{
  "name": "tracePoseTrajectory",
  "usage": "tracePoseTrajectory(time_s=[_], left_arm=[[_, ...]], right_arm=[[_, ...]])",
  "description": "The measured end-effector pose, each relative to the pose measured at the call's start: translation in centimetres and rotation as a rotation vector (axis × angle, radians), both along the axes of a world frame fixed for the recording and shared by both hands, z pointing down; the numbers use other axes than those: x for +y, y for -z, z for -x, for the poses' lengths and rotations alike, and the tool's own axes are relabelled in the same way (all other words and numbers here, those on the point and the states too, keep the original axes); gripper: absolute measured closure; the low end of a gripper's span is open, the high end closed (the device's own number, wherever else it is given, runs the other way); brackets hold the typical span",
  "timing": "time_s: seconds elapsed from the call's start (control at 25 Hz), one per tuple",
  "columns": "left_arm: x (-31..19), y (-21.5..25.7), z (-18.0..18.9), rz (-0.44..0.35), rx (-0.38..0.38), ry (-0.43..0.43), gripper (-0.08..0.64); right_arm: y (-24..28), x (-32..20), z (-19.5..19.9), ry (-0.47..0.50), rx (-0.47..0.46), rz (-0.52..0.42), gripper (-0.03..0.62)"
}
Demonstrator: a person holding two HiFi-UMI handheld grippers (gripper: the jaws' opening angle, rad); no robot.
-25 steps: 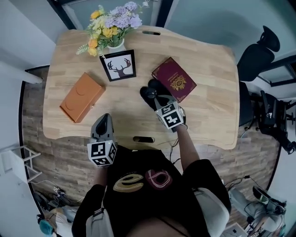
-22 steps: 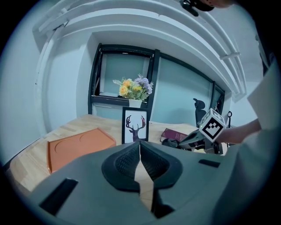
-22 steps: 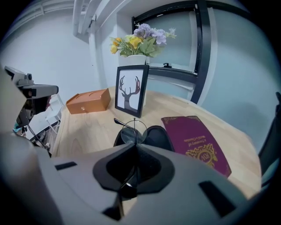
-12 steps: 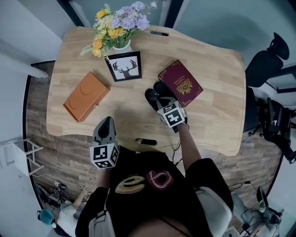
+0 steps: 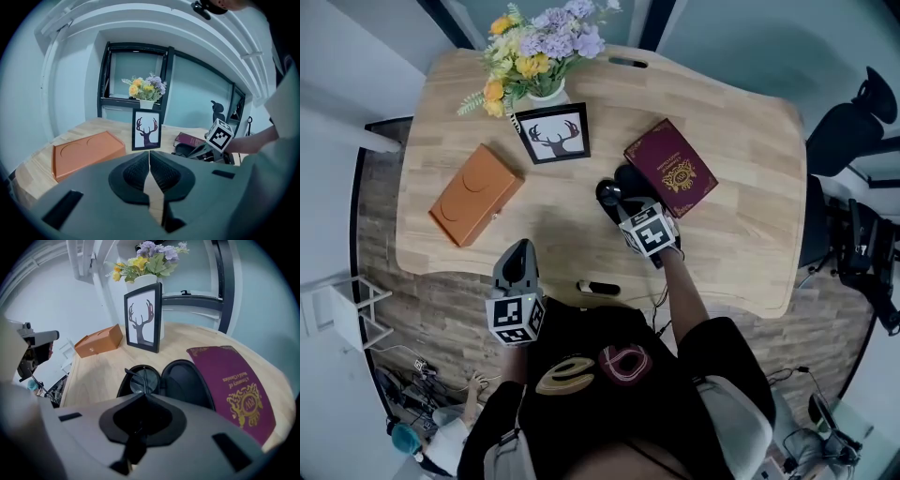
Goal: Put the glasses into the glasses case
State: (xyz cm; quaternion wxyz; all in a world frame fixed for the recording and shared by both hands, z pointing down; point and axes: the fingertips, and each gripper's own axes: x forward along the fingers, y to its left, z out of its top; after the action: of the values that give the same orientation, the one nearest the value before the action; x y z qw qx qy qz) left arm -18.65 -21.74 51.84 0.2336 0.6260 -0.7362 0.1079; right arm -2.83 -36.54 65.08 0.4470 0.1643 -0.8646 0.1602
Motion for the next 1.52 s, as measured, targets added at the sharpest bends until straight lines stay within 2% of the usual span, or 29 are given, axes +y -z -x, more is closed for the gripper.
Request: tracePoseTrajectory(time_s=[0.64,0.96,1.16,1.36,1.52], left_arm=[[-0.9,-0.9,0.0,0.024,0.007,-0.008,0.54],[-1.3,-0.9,0.5,0.017,0.006,-0.015,0.54],[-1.8,-0.4,0.4,0.005,0.002,-0.045,0.54],[-2.4,0.3,0.6,-0.026,0.019,-0.064,0.54],[-3.1,1.0,0.3,-0.065,0.042,-0.09,0.54]], right_arm=[[-0.5,0.1,0.3,0.024,0.008,0.056,0.566],[0.0,0.2,0.6,0.036,-0.004,0.022,0.437],[1.3,-0.5,0.0,-0.021,-0.046,0.007,0.385],[3.2,-0.9,-0.7,-0.102,-0.103,-0.018,0.36],[4.8,-0.7,-1.6,-0.148,-0.109,-0.069,0.36]])
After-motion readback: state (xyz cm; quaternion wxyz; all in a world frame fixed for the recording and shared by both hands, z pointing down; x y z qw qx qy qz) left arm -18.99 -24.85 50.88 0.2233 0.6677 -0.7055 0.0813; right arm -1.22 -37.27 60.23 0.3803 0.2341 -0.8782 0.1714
